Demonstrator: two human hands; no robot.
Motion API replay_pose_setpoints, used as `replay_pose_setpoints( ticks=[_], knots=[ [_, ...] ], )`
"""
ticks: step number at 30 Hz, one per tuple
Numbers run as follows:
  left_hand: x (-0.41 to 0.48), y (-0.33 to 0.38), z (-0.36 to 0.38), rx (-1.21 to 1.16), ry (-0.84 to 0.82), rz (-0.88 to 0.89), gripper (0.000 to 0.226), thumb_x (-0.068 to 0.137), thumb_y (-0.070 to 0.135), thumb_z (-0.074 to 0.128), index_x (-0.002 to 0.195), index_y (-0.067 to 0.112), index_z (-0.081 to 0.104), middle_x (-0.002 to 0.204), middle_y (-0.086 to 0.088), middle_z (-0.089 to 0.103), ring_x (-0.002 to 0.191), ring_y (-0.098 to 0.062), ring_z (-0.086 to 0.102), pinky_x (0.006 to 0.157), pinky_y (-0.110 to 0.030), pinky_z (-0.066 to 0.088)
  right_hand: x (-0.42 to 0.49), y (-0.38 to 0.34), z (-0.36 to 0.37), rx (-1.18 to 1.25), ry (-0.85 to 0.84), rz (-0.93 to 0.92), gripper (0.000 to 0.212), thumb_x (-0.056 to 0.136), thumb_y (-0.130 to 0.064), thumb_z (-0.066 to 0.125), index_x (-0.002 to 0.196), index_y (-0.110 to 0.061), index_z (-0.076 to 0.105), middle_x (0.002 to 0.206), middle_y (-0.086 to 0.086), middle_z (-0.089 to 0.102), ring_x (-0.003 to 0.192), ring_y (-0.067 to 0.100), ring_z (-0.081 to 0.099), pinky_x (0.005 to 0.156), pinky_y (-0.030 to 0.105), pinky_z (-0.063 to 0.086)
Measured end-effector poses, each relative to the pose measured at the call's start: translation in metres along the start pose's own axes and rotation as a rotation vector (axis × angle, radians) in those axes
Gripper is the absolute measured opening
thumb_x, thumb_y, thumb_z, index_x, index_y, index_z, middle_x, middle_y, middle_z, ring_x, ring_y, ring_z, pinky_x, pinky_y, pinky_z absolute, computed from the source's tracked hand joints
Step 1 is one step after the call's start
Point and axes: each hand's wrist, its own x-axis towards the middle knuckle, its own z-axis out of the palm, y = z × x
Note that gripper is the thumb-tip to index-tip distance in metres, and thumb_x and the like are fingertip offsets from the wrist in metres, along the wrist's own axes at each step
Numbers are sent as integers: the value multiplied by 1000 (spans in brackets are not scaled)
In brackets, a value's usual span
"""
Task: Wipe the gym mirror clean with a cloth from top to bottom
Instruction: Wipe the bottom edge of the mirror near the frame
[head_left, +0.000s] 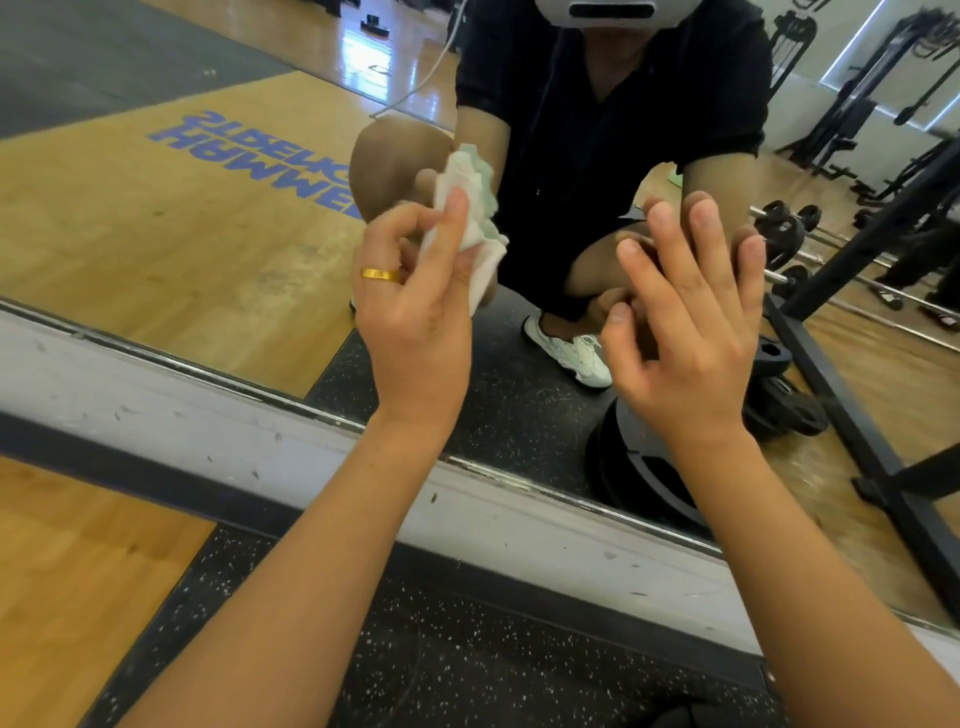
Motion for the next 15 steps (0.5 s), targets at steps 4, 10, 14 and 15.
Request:
replay_pose_setpoints(
  ticks=[4,10,14,15],
  knots=[
    [7,-8,0,-7,106,-68,33,95,-2,68,127,-5,67,112,9,43,85,-23,51,79,-37,53,-1,1,0,5,7,-2,43,94,-7,65,137,-6,64,152,13,49,148,28,35,127,47,13],
    [-5,7,7,-79,2,-27,25,94,-5,70,119,-6,71,110,11,52,84,-18,51,77,-29,49,0,2,2,-14,28,-11,44,93,-7,65,137,-6,64,150,15,52,147,28,37,127,47,14],
    [11,-26,-9,24,134,-9,28,99,2,65,127,-1,69,113,12,45,82,-36,55,71,-53,51,-1,-1,2,-10,29,-11,42,93,-6,64,135,-5,65,149,15,53,146,28,38,127,47,15],
    [11,-25,-10,19,130,-15,29,100,3,65,128,0,68,113,10,45,82,-38,55,72,-53,52,0,0,2,-12,24,-10,42,94,-6,64,135,-5,65,149,15,52,146,28,38,127,47,15]
  ],
)
